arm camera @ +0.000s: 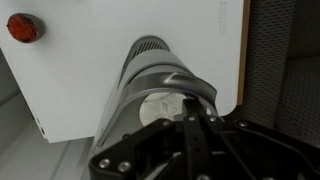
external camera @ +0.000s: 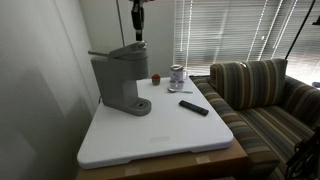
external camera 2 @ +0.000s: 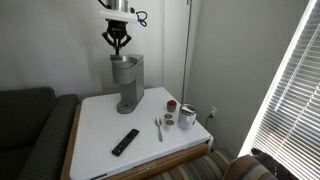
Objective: Push the lid of the coffee machine downwards
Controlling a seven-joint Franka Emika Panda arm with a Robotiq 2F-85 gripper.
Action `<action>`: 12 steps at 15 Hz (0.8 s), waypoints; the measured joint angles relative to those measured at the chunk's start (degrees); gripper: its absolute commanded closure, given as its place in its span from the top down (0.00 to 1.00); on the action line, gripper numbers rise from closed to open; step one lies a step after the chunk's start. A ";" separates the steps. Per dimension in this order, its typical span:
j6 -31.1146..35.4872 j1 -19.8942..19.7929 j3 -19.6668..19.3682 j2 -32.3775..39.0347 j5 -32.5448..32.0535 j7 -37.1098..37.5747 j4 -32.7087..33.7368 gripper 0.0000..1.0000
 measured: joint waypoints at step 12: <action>-0.48 0.29 0.00 0.01 -0.03 3.79 -0.03 0.00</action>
